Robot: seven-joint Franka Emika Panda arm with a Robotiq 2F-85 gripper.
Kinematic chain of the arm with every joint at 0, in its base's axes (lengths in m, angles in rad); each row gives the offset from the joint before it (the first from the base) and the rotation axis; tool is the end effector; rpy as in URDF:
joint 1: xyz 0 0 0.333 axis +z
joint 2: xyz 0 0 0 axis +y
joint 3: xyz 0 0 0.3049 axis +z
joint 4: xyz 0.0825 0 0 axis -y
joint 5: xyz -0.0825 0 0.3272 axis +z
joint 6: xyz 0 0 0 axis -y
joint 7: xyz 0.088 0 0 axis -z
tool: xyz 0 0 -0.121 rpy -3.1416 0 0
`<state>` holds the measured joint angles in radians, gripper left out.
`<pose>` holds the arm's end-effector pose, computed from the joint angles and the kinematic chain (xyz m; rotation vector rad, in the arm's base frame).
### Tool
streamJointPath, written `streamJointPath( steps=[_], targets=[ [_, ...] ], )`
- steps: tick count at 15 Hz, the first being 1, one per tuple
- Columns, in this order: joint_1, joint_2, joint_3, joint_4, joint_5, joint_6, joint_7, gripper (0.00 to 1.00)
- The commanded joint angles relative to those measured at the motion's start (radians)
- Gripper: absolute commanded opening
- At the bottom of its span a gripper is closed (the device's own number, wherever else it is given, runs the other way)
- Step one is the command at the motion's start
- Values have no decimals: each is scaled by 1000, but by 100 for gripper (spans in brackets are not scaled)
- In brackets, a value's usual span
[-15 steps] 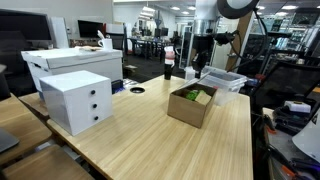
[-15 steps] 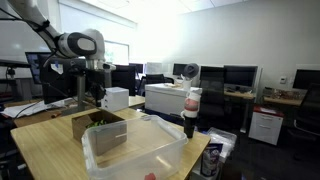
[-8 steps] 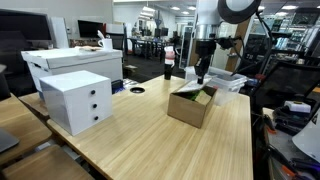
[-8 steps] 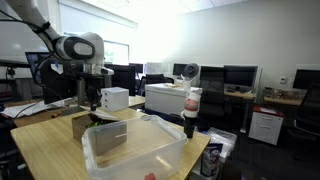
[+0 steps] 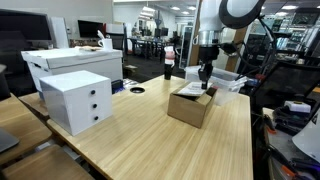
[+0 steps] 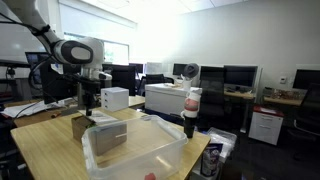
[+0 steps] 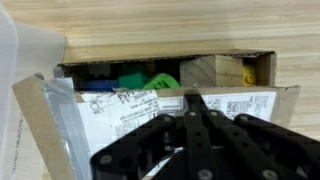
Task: Close the lid of the cardboard box
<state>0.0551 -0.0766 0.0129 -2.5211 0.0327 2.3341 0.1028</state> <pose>0.4054 0.0284 0.3155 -3.1235 0.0919 0.1749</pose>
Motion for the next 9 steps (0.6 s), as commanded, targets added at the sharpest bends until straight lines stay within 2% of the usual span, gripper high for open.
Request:
streamJointPath(
  steps=[1, 9],
  targets=[
    [-14, 14, -1, -30, 13, 44, -36, 0],
    [-3, 47, 17, -32, -27, 155, -6, 0]
  ],
)
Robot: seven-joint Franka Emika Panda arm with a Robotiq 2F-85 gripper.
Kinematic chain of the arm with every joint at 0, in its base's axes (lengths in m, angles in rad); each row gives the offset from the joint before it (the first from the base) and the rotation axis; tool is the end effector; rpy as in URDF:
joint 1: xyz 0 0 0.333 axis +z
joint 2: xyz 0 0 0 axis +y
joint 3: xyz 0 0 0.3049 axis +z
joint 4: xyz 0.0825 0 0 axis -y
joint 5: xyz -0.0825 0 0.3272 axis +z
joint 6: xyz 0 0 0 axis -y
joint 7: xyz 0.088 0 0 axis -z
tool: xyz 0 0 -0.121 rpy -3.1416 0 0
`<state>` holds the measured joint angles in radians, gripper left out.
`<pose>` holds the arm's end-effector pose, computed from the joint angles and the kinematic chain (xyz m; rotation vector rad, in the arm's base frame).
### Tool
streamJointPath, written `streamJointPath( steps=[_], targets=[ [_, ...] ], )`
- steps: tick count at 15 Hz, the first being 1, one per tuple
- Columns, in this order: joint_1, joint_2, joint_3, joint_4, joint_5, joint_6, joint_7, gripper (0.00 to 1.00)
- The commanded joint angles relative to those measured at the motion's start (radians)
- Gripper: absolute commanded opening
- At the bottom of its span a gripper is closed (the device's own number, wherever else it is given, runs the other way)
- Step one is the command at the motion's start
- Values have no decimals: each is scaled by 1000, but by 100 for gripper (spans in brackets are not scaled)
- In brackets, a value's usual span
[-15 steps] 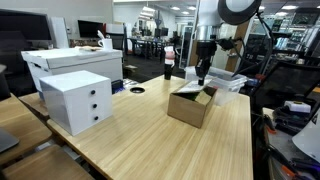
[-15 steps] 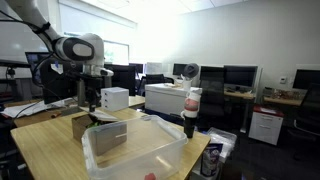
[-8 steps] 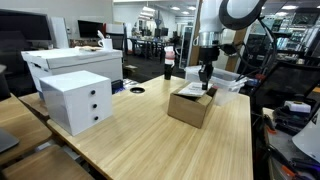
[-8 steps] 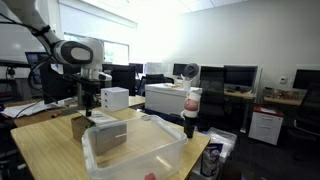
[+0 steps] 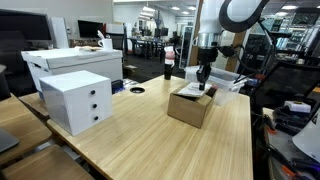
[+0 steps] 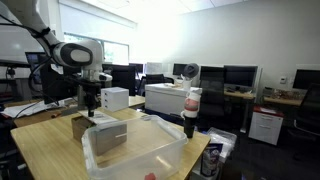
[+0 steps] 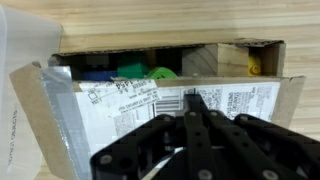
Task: Close the lid of the cardboard box
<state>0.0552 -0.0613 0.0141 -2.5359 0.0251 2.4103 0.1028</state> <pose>0.4099 0.0288 0.3099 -3.1291 0.0826 0.1023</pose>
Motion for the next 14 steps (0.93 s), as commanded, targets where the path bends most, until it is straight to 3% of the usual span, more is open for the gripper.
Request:
streamJointPath(
  steps=[1, 14],
  targets=[
    [-2, 38, 18, -18, -23, 86, -5, 0],
    [-5, 49, 23, -42, -59, 93, 0, 0]
  ],
)
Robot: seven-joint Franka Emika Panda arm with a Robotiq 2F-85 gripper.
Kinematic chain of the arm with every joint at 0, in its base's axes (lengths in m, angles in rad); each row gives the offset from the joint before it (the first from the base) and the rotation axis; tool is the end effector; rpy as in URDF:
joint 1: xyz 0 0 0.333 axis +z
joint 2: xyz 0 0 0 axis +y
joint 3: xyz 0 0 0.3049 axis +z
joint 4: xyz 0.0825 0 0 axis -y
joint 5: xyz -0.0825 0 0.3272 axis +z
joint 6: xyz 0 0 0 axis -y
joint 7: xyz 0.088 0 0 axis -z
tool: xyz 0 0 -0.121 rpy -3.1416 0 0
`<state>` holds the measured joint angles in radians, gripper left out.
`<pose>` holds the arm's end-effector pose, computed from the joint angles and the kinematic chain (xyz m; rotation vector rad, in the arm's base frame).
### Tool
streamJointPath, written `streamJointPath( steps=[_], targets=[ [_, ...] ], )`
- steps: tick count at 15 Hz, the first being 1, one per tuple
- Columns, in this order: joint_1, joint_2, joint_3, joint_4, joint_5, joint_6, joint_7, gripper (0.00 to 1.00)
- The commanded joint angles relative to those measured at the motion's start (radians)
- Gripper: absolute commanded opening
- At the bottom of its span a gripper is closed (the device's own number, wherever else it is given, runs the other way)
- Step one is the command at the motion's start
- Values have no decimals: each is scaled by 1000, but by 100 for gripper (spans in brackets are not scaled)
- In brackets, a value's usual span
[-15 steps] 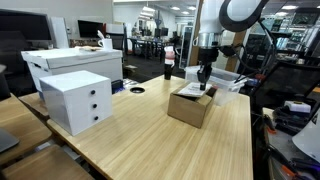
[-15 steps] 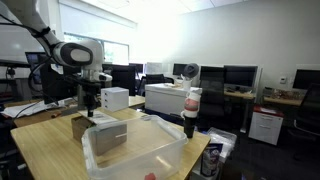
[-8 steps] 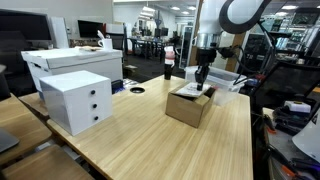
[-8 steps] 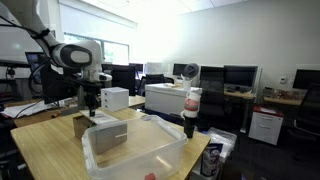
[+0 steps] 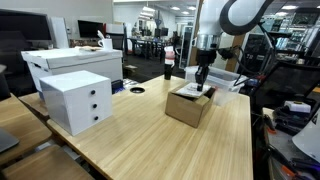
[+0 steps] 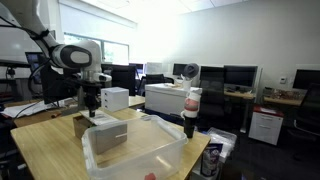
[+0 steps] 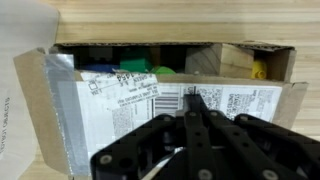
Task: Close the lid of the cardboard box
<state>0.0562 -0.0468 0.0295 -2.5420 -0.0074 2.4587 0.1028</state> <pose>0.4131 0.0354 0.3058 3.1317 -0.0177 -0.0561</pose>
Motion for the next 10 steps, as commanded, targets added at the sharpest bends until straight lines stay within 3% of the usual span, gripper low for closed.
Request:
streamJointPath(
  steps=[1, 10],
  targets=[
    [-6, 33, 9, -38, -34, 51, 2, 0],
    [-5, 48, 22, -57, -136, 114, 51, 0]
  ],
)
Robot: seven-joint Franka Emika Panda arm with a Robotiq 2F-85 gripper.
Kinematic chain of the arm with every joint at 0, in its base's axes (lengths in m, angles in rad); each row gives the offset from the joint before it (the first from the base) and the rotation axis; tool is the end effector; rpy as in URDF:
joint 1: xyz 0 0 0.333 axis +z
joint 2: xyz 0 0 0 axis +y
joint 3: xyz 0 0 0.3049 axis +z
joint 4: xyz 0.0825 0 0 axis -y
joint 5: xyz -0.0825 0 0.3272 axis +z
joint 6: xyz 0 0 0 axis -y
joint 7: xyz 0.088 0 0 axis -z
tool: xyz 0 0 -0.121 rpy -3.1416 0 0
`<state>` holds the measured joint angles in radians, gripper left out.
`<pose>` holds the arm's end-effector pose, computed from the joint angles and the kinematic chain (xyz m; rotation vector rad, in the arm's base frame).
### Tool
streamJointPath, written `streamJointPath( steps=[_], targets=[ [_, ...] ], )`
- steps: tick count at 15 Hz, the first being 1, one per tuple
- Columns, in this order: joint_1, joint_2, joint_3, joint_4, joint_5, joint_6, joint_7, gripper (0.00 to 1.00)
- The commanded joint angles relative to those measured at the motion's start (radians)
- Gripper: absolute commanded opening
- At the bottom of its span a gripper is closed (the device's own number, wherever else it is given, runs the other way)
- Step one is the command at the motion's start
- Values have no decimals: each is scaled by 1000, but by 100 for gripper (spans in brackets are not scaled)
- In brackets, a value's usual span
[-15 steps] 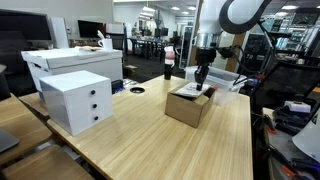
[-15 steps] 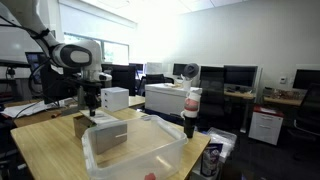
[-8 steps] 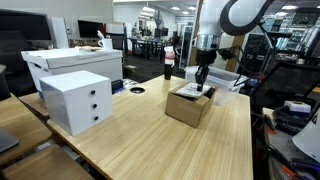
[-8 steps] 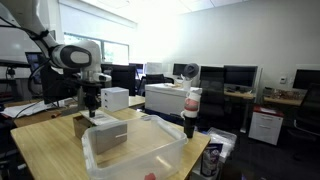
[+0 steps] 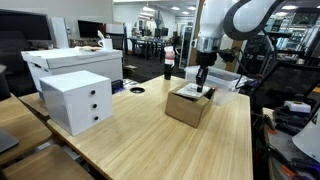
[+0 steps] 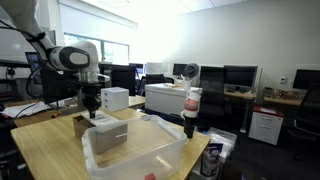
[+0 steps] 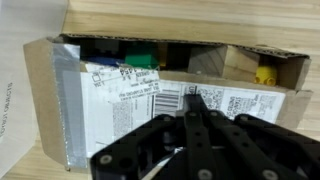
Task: Close the lid of the cardboard box
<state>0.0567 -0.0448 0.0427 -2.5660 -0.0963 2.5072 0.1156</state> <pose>0.4104 0.0408 0.3008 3.0805 0.0951 -0.0119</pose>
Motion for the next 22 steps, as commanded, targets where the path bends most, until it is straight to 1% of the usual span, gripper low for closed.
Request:
streamJointPath(
  steps=[1, 14, 20, 21, 22],
  targets=[
    [-6, 46, 9, -31, -53, 67, 45, 0],
    [-7, 70, 18, -27, -110, 56, 93, 0],
    [-4, 64, 20, -20, -96, 45, 83, 0],
    [-2, 58, 21, -17, -86, 42, 77, 5],
    [0, 51, 22, -13, -81, 40, 69, 27]
  ],
)
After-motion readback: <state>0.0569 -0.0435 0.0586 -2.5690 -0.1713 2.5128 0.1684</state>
